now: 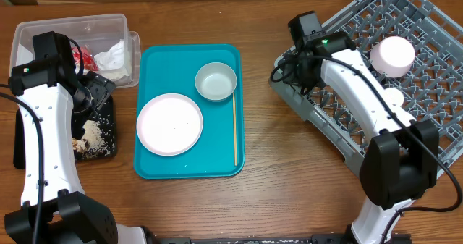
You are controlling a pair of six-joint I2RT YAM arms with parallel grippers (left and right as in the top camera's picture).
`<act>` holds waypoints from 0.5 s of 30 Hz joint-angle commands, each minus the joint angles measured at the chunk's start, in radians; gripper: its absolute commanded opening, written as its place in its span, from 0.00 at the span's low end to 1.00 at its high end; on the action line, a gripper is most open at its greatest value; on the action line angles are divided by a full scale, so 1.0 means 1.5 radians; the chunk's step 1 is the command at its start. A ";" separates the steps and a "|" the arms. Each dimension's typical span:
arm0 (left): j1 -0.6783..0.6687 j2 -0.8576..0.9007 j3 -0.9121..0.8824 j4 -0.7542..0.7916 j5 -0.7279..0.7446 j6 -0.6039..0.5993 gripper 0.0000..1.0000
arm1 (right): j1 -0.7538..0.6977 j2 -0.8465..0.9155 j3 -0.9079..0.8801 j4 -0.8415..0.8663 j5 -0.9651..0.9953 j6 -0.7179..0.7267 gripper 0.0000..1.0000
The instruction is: Sort waste into correct bins and load items into the dishwasher
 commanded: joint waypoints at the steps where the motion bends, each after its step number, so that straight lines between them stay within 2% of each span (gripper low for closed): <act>1: 0.003 -0.009 -0.004 0.001 0.001 -0.014 1.00 | -0.009 0.001 -0.004 0.004 0.017 0.038 0.04; 15: 0.003 -0.009 -0.004 0.001 0.001 -0.014 1.00 | -0.008 0.048 -0.004 -0.065 -0.073 0.038 0.04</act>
